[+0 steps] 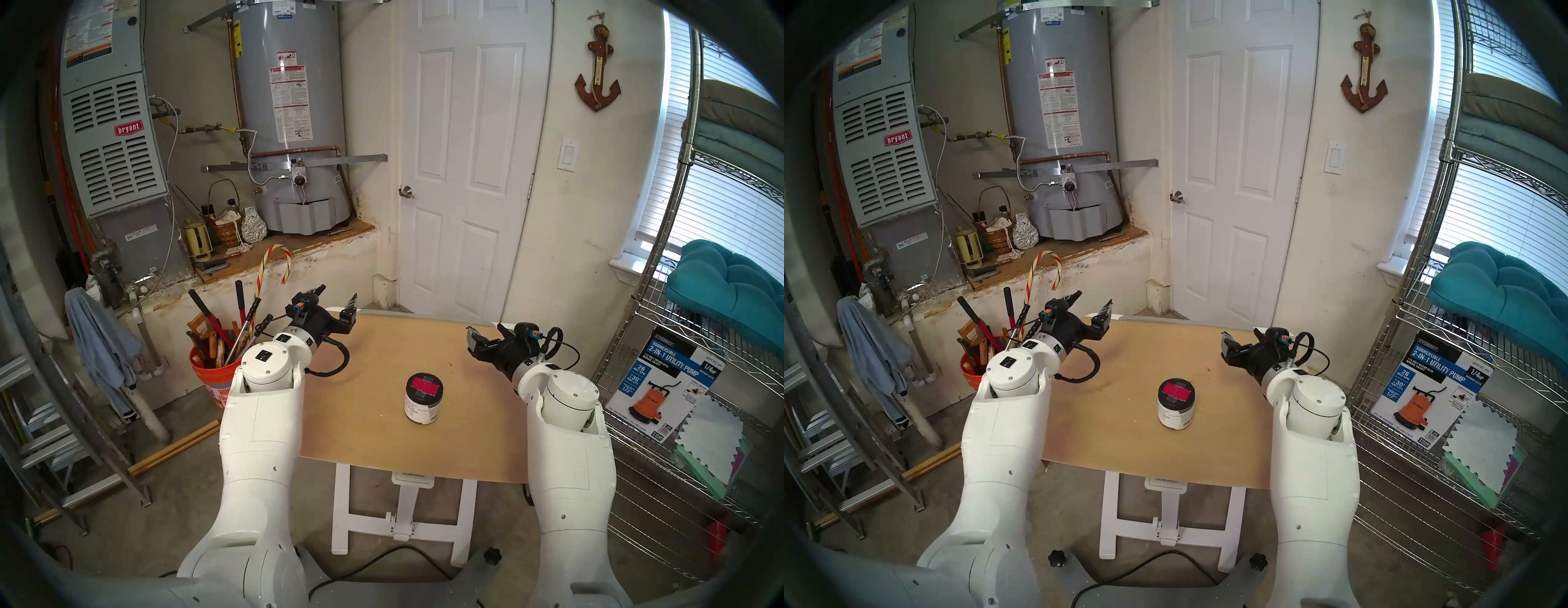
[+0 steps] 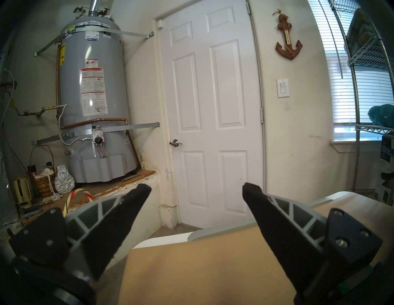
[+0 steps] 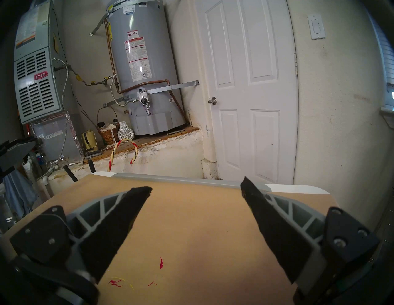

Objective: Open paint jar

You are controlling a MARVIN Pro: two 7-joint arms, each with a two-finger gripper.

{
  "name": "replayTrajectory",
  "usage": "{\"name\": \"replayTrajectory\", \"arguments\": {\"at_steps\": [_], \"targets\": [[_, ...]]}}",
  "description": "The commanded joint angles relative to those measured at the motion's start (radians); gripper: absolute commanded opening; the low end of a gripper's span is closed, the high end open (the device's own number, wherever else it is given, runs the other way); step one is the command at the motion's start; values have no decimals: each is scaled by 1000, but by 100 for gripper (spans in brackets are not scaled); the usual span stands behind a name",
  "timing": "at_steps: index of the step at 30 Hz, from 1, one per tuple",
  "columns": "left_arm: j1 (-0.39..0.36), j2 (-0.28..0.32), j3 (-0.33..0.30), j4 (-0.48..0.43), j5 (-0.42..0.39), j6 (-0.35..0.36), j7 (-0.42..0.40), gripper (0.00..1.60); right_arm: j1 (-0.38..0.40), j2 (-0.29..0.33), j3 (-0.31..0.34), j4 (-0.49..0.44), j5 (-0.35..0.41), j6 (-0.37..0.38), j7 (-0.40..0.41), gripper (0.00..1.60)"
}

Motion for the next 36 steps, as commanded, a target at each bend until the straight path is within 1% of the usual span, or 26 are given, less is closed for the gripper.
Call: {"name": "replayTrajectory", "arguments": {"at_steps": [1,2,3,4,8,9,12,15,19,22,24,26,27,29,31,34,36], "targets": [[46,64,-16,-110,-78,41,-113,160,13,1,-2,-17,2,-3,0,160],[63,80,-20,-134,-87,53,-149,160,13,1,-2,-17,2,-3,0,160],[63,80,-20,-134,-87,53,-149,160,13,1,-2,-17,2,-3,0,160],[84,88,-29,-166,-120,82,-195,160,13,1,-2,-16,2,-3,0,160],[129,111,-13,-212,-156,115,-265,160,13,1,-2,-16,2,-3,0,160],[143,109,-16,-232,-172,130,-292,160,13,1,-2,-16,2,-3,0,160],[172,121,-9,-267,-183,161,-344,160,13,1,-2,-16,2,-3,0,160],[207,141,-8,-314,-179,201,-410,160,13,1,-2,-16,2,-3,0,160],[239,180,5,-361,-157,246,-470,160,14,1,-2,-16,2,-3,0,160],[254,206,7,-401,-143,297,-505,160,13,1,-2,-16,2,-3,0,160],[267,215,-3,-429,-153,334,-532,160,13,1,-2,-17,2,-3,0,160],[279,243,9,-453,-135,363,-561,160,13,1,-2,-17,2,-3,0,160],[291,245,10,-473,-142,391,-581,160,13,1,-2,-17,2,-3,0,160],[305,268,28,-497,-125,420,-615,160,13,1,-2,-17,2,-3,0,160],[319,275,34,-522,-116,457,-633,160,13,1,-3,-18,2,-2,-1,160],[316,290,49,-521,-85,481,-642,160,13,1,-3,-18,3,-2,-1,160],[306,298,63,-505,-69,478,-650,160,12,2,-4,-19,3,-2,-2,160]]}}
